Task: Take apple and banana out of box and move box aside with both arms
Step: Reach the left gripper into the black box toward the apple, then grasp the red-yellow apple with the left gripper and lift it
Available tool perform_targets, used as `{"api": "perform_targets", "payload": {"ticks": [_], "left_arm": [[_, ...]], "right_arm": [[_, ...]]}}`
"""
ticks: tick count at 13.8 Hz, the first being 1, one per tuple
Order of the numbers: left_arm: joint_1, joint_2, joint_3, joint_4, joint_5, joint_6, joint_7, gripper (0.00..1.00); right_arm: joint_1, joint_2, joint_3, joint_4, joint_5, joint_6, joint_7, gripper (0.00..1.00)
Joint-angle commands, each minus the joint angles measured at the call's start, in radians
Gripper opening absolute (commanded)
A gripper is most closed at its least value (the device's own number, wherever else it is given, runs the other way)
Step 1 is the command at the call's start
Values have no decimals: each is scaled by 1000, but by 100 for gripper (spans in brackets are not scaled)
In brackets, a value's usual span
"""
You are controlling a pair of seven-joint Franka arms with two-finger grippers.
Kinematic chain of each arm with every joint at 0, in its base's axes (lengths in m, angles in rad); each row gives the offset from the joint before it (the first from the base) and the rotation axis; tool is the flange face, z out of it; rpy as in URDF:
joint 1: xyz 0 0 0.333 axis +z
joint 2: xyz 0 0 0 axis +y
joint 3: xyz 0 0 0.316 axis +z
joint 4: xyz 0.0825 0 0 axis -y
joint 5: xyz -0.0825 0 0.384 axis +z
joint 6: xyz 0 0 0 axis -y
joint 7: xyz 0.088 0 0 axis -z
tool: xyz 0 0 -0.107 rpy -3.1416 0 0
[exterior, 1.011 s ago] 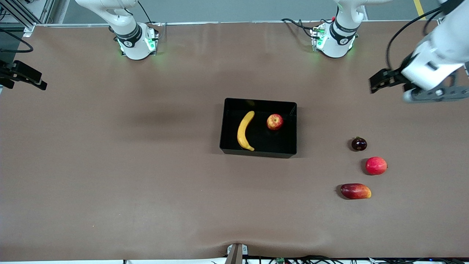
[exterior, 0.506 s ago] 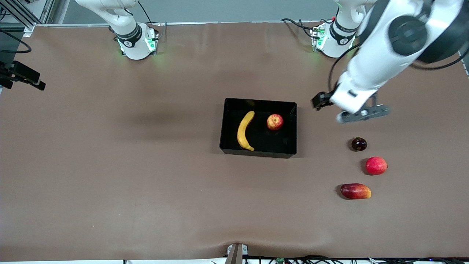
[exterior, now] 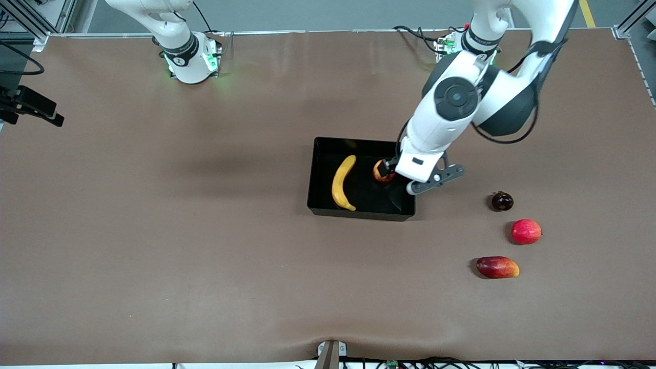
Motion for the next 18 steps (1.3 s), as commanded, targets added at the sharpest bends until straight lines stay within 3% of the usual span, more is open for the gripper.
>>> {"api": "perform_targets", "payload": {"ticks": [1,3,10,18], "left_arm": [[0,-8,-3,-127,57,108,-95,100],[-26,1,-2,-179,60,150,-134,100],[-78,164,-2,-166,175,184,-298,100],[-86,225,-2,-172,232,184,-316,100]], "right_arm": [[-22,1,13,3,5,1,-10,100],[-22,1,13,3,4,1,-10,100],[-22,4,13,3,5,1,-10,100],[-22,4,13,3,5,1,-10,100]]}}
